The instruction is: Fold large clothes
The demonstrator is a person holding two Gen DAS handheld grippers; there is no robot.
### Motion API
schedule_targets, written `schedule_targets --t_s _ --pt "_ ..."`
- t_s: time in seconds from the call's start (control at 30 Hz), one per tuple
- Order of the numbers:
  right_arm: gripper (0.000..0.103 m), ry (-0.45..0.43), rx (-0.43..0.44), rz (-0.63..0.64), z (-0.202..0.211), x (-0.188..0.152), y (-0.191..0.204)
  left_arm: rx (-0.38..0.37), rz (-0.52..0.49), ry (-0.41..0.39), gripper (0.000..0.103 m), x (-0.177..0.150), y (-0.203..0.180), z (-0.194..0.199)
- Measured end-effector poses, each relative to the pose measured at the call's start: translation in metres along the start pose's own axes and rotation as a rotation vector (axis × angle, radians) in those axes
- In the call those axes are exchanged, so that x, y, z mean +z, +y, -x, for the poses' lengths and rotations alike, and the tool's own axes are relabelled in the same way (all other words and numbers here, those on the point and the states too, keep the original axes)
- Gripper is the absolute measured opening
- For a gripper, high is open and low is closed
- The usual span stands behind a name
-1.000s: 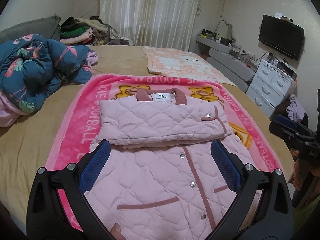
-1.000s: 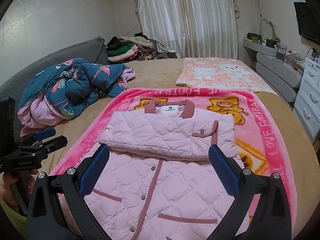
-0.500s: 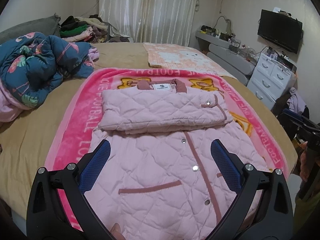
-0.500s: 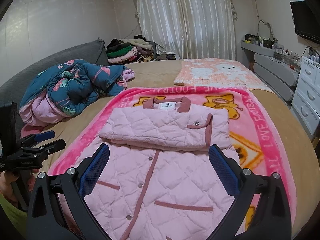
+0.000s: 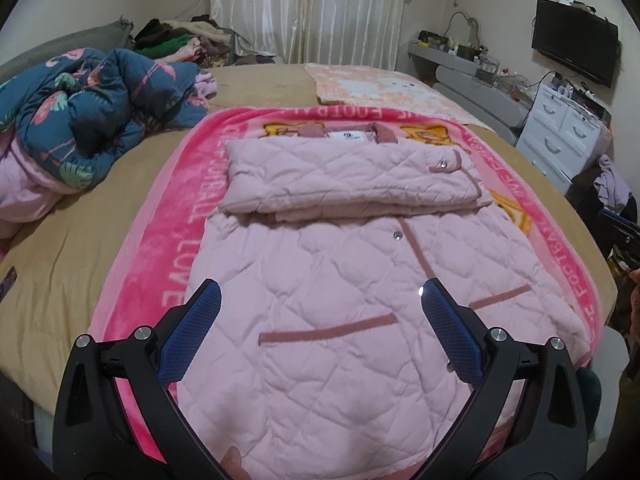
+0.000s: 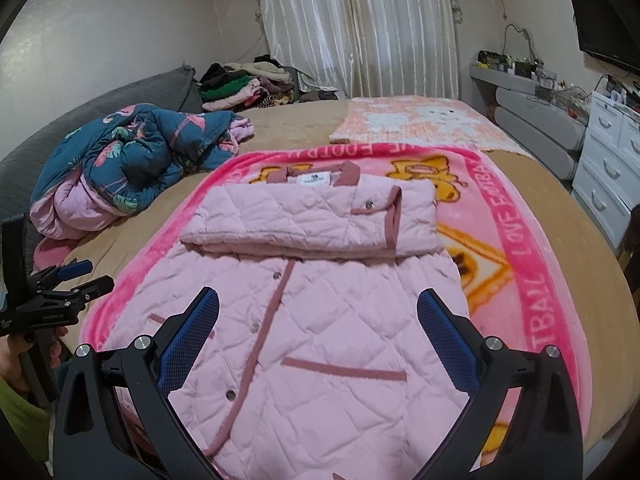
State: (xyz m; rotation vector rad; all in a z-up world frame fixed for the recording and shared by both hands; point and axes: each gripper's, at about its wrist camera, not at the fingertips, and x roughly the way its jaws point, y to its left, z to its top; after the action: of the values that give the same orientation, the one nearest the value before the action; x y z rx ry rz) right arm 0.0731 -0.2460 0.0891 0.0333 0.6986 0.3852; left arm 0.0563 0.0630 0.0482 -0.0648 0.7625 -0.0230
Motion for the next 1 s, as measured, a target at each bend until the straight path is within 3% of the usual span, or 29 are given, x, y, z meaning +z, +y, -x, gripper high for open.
schedule_targets --t_s 0.47,1.0 --pt "0.099 0.076 -0.052 -0.007 -0.004 -0.046 -0.028 0.031 0.005 0.090 0.094 -0.043 0.009 -0.019" --pt "0.099 0.184 -0.075 -0.028 -0.018 -0.084 -0.056 0.104 0.051 0.163 0.094 -0.074 0.048 -0.029"
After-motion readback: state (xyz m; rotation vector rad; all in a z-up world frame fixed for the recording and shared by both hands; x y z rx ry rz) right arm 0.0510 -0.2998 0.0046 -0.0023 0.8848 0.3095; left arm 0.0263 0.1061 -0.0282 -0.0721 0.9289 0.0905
